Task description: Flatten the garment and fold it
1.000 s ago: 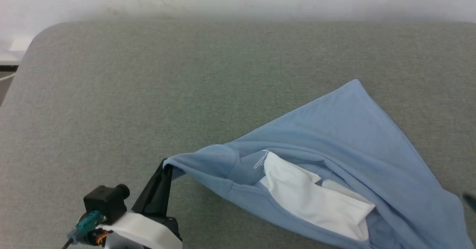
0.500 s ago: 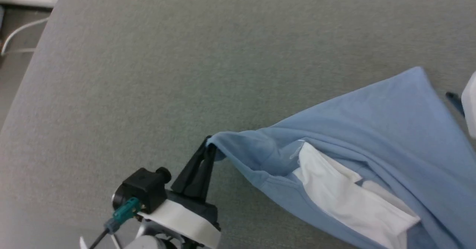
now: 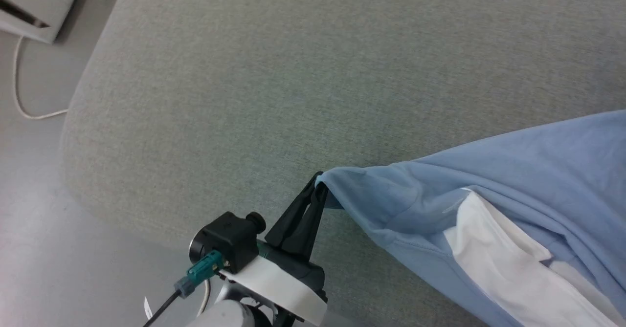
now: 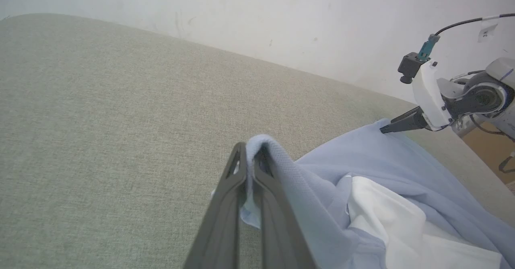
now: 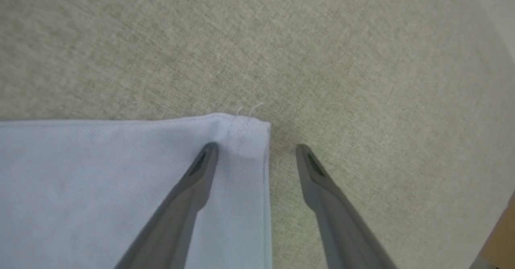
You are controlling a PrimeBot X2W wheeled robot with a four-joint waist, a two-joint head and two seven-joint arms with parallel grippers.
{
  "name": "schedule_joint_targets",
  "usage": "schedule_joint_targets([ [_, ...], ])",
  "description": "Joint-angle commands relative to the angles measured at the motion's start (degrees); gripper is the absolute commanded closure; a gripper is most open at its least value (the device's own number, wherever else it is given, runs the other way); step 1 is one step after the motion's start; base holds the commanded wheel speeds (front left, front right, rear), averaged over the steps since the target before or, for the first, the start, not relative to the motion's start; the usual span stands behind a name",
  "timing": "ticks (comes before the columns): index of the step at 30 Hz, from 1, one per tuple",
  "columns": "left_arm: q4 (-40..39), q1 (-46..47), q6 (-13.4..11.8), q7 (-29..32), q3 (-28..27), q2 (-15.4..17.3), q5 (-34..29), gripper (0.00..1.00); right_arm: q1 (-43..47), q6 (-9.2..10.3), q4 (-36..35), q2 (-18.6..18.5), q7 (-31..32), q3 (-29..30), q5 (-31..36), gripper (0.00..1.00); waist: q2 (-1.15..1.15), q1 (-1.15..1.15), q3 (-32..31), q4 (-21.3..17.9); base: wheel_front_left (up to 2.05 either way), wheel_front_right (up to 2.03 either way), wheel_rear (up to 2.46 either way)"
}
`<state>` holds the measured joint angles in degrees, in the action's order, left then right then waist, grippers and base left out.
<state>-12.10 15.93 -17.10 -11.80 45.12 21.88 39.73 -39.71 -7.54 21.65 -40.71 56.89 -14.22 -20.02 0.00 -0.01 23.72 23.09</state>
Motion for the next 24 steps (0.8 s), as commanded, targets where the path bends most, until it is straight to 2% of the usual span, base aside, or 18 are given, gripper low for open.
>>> schedule_joint_targets([
  [1,0.3,0.9,0.7,-0.3,0.2,-0.2,-0.3,1.0,2.0,0.05,1.8,0.5,0.2,-2.1,-0.7,0.0,0.0,0.01,1.9,2.4,0.0,0.0,0.0],
  [3,0.7,0.9,0.8,-0.4,0.2,-0.1,-0.3,1.0,3.1,0.05,2.5,-0.3,0.0,-4.1,-1.7,0.77,0.0,0.01,1.8,2.4,0.0,0.0,0.0],
  [4,0.9,0.9,0.8,-0.4,0.1,0.0,-0.3,1.0,3.5,0.05,2.7,-0.5,-0.3,-5.0,-2.2,1.0,0.0,0.01,1.6,2.3,0.0,0.0,0.0],
  [13,2.0,1.1,0.4,0.0,-0.9,2.5,-0.8,1.0,0.4,0.05,3.3,0.1,-9.5,-7.7,-3.6,1.0,0.0,0.01,-3.5,-1.7,0.0,0.0,0.0],
  [19,0.3,2.0,-0.5,1.4,-3.1,6.1,-1.0,1.0,-3.2,0.05,2.1,0.6,-18.8,-7.3,-3.6,1.0,0.0,0.01,-9.3,-6.3,0.0,0.0,0.0],
  [24,-2.7,3.4,-1.5,3.2,-6.1,10.3,-1.1,1.0,-6.2,0.05,-2.6,-1.6,-27.6,-9.0,-2.5,1.0,0.0,0.01,-14.3,-10.6,0.0,0.0,0.0],
])
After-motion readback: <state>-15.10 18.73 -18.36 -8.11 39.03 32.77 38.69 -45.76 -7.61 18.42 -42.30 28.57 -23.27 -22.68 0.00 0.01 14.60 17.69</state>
